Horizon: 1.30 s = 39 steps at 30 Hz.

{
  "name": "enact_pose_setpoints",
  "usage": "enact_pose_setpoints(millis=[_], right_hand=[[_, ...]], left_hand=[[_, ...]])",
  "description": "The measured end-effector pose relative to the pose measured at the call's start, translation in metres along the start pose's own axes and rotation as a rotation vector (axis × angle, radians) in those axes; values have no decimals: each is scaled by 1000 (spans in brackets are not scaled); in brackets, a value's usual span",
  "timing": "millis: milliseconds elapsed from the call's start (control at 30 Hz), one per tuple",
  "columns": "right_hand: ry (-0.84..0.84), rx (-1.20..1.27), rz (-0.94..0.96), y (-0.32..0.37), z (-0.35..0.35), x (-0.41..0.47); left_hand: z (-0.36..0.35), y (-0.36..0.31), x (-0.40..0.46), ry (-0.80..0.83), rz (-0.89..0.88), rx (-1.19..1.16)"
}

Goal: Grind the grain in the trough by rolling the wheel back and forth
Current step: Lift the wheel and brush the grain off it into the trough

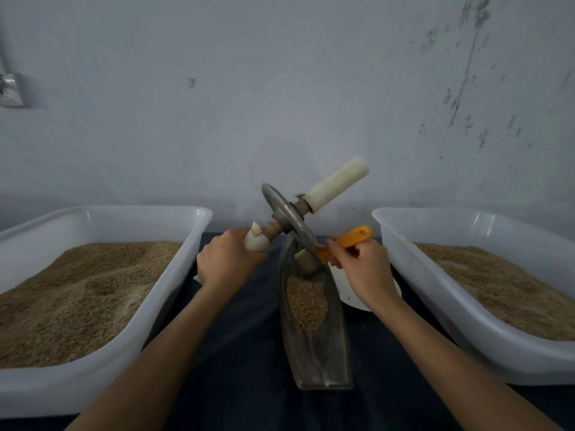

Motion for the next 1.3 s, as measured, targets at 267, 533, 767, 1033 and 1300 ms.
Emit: enact_pose_setpoints(millis=[267, 533, 767, 1033, 1300], right_hand=[[335, -28, -14, -2, -13, -1], [111, -32, 51, 2, 7, 2], [-128, -25, -40, -4, 23, 8], [-221, -108, -75, -4, 38, 14], [-214, -121, -135, -12, 43, 15]], left_hand=[[0, -3, -3, -23, 3, 42], [1, -3, -3, 25, 18, 19], [2, -1, -3, 35, 17, -26], [2, -2, -3, 14, 27, 1], [1, -4, -5, -6, 2, 30]])
Point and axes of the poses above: each hand's wrist, its own x-axis towards the middle knuckle, its own z-axis out of the back of the hand, y = z × x, the point moved 5 cm from there along x, towards the middle knuckle, and after that the axes turned 15 degrees about z, right-handed, at the moved point
